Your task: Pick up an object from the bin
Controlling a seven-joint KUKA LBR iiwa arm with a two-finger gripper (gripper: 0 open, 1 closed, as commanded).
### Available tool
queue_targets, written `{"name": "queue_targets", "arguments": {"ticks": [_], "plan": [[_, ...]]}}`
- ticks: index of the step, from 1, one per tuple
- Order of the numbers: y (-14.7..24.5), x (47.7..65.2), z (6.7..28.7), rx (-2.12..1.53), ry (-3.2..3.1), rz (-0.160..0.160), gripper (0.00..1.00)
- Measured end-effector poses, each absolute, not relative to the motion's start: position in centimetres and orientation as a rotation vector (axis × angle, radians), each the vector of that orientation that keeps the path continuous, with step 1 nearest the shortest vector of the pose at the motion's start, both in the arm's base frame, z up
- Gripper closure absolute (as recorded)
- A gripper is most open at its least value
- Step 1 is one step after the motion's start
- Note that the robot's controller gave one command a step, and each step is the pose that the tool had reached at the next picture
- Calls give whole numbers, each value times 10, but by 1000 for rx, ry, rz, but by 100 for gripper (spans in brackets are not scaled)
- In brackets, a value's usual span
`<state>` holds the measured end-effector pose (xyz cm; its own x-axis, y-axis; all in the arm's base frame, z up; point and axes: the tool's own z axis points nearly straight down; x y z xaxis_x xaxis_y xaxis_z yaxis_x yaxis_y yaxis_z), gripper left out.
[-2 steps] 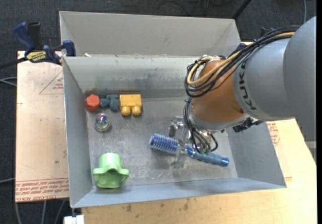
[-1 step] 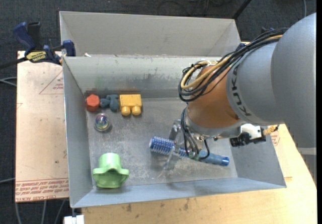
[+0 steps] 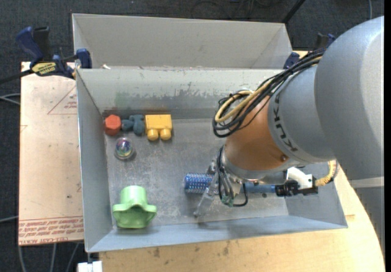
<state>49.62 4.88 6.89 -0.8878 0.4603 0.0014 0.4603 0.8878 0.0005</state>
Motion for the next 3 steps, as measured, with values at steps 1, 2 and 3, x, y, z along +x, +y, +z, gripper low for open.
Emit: {"name": "queue_targets", "arguments": {"ticks": [1,2,3], "plan": [[49,497,69,-740,-3054,-1,0],[49,497,69,-740,-3054,0,100],[49,498,129,-736,-3058,-4,100]]}}
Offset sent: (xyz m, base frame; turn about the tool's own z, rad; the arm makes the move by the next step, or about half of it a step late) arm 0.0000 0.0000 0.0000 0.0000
